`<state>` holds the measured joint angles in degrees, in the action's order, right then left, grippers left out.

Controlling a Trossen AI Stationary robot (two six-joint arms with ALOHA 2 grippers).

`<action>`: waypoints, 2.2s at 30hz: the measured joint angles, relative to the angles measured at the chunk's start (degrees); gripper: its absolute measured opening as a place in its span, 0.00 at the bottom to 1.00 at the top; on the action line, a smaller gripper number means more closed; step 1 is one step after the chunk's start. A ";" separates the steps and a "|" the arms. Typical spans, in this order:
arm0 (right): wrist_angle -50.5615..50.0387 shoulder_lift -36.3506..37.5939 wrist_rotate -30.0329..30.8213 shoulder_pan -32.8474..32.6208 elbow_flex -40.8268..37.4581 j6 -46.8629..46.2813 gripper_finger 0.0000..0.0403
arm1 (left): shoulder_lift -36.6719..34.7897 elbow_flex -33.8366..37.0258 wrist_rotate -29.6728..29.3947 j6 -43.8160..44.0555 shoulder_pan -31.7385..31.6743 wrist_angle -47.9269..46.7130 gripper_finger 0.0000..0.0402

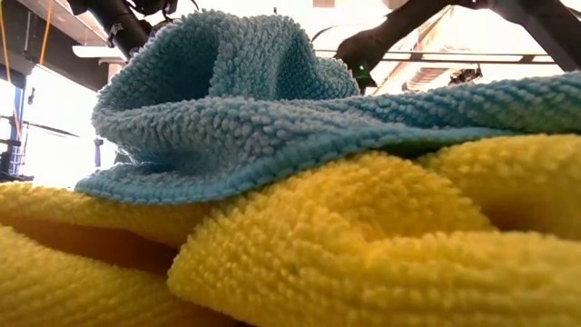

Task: Sort microfiber towel by color & place in baskets
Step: Put the yellow towel into the right transparent bin, then put the blue towel into the left transparent bin

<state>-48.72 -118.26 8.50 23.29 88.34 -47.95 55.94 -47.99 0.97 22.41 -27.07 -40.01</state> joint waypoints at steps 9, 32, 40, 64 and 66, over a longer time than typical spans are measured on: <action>-3.66 1.45 -2.12 -0.71 3.74 2.97 0.45 | 0.00 0.00 -0.14 1.25 -0.01 0.02 0.29; -29.38 8.24 10.38 -12.43 17.52 10.45 0.08 | 0.00 0.00 -0.59 4.63 0.11 0.34 0.29; -13.68 25.12 6.40 -19.38 -8.63 3.52 0.04 | 0.00 0.00 -0.88 13.38 5.48 -0.06 0.29; -4.56 63.28 7.34 -32.13 -42.45 -11.59 0.00 | 33.86 -34.24 -17.51 37.96 38.22 -11.02 0.29; -4.59 63.28 7.34 -32.70 -42.45 -10.25 0.00 | 38.07 -38.68 -17.16 39.28 39.93 -13.09 0.29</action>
<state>-53.31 -54.98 15.84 -9.41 45.89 -58.21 94.01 -86.67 -16.19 61.69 12.86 -53.09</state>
